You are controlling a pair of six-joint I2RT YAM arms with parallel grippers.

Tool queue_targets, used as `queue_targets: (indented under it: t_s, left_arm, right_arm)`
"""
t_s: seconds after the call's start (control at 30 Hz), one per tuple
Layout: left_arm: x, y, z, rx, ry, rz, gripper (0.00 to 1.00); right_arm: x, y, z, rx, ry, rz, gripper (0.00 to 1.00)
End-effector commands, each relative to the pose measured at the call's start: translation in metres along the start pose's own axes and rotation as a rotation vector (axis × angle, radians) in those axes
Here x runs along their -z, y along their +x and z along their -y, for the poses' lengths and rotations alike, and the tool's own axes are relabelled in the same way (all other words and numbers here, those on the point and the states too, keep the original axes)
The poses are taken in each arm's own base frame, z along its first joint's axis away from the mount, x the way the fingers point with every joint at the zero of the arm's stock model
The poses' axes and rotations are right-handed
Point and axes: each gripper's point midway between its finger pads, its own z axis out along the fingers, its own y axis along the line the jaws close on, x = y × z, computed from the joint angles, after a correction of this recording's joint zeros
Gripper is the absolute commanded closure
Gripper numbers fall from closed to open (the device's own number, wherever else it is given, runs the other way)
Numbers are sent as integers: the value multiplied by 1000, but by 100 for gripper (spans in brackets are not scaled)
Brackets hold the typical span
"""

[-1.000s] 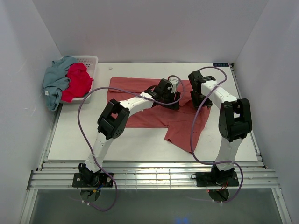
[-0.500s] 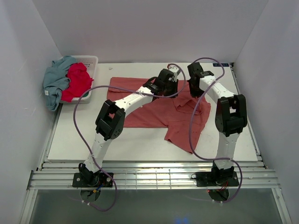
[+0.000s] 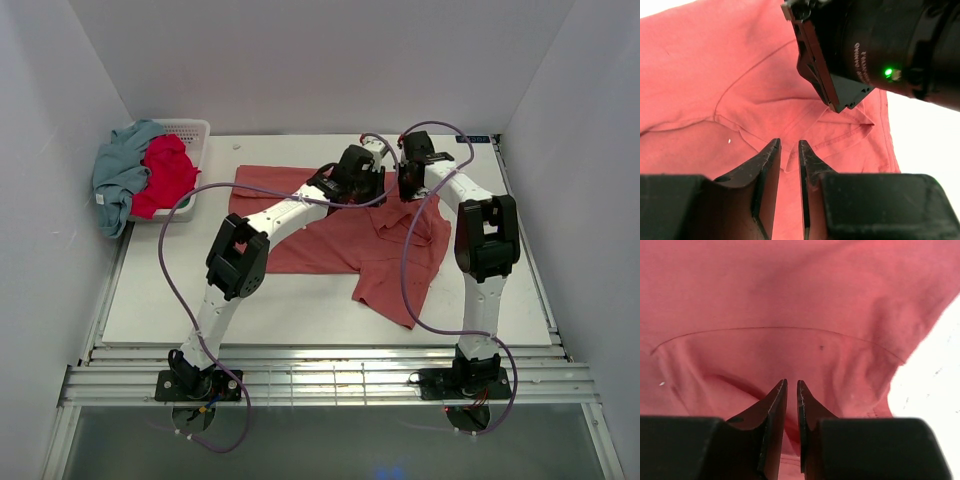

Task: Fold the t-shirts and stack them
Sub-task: Fold the tshirt

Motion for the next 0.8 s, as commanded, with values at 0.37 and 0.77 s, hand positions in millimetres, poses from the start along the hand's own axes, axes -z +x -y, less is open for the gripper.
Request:
queue_targets:
  t_s: [0.37,0.77]
  left_arm:
    - [3,-1,-27,52,-33,5,70]
    - [1,-5,-40,61,-48,10,71]
  right_arm:
    - [38,65,-56,-1,-364,-163,81]
    - [84,68,-68,46,-400,-139,81]
